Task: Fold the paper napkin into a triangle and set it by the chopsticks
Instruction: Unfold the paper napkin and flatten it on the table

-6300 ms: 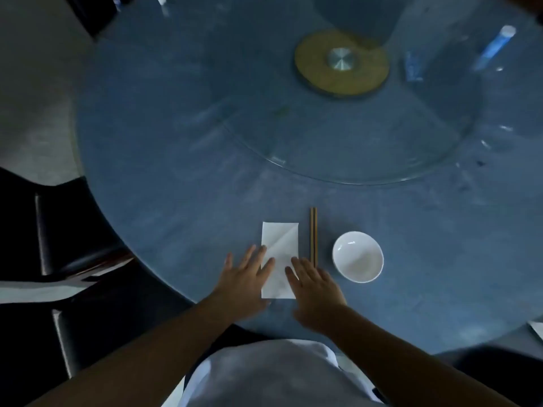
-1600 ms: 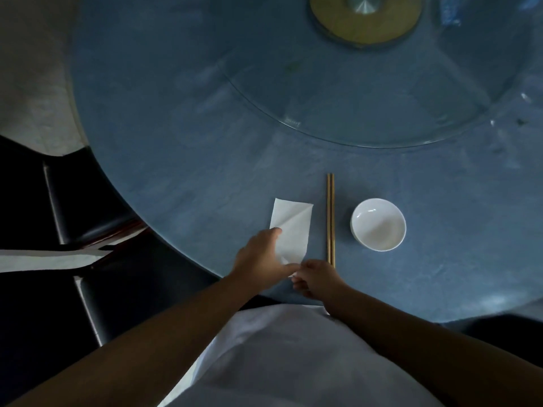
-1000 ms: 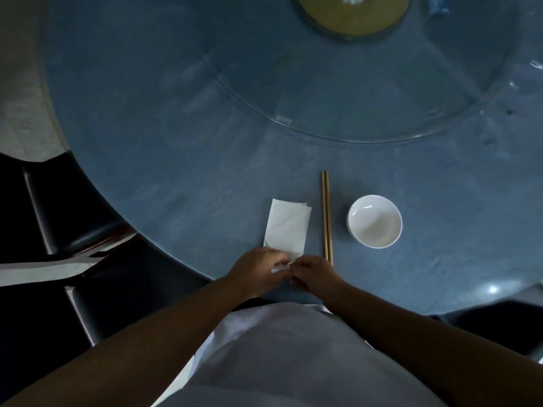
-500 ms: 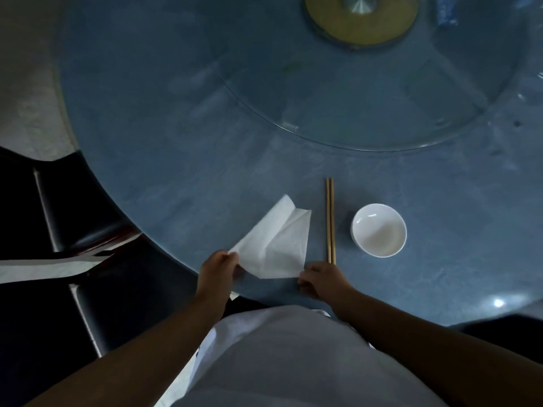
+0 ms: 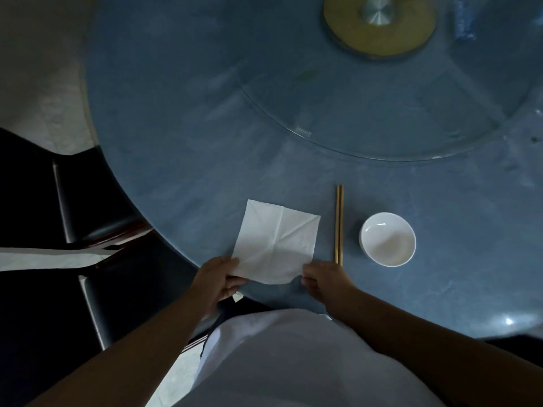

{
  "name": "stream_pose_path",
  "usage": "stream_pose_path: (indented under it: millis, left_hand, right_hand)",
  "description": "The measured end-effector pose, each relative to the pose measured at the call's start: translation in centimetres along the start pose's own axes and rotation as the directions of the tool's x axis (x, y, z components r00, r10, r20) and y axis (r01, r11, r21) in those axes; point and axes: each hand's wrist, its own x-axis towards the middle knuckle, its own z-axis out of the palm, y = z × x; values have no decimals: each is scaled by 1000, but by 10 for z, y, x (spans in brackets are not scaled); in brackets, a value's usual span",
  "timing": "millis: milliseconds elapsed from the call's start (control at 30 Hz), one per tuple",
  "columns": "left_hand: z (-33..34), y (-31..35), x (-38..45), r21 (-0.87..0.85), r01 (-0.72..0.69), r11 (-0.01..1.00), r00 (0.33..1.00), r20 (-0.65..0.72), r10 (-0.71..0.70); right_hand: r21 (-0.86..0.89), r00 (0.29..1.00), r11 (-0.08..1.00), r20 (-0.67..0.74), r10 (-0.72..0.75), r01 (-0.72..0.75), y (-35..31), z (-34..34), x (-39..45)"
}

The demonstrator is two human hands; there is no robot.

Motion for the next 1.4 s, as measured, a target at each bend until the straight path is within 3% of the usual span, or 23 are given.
stream_pose_path:
  millis: [233, 333, 433, 600, 767, 1000, 1133, 1300, 1400]
  left_hand:
    - [10, 25, -4, 321, -72, 944, 995, 88, 46]
    - [12, 30, -2, 344, -126, 931, 990, 101, 96]
    - [13, 37, 2, 326, -92, 941, 994, 93, 65]
    - [18, 57, 19, 409, -233, 882, 971, 50, 233]
    - [28, 81, 31, 383, -274, 882, 959, 38, 282]
    - [37, 88, 48, 606, -404, 685, 884, 67, 462]
    - [27, 87, 49, 473, -463, 750, 842, -32, 539]
    - [7, 92, 54, 316, -345, 884, 869, -248, 427]
    - [-6, 95, 58, 348, -338, 875, 852, -282, 441]
  right_hand:
    - [6, 997, 1000, -67, 30, -29, -4, 4, 2]
    - [21, 993, 998, -107, 57, -55, -6, 2, 6]
    - [-27, 994, 998, -101, 48, -51, -12, 1, 8]
    - [-191, 995, 982, -96, -27, 8, -29, 9, 17]
    - [-399, 983, 913, -119, -137, 79, -45, 15, 26]
    - [-463, 965, 884, -196, -175, 66, -43, 16, 31]
    - [-531, 954, 839, -174, -242, 116, -48, 18, 35]
    - [-525, 915, 815, -154, -374, 245, -63, 32, 37]
    - [-593, 893, 748, -102, -438, 299, -73, 44, 40]
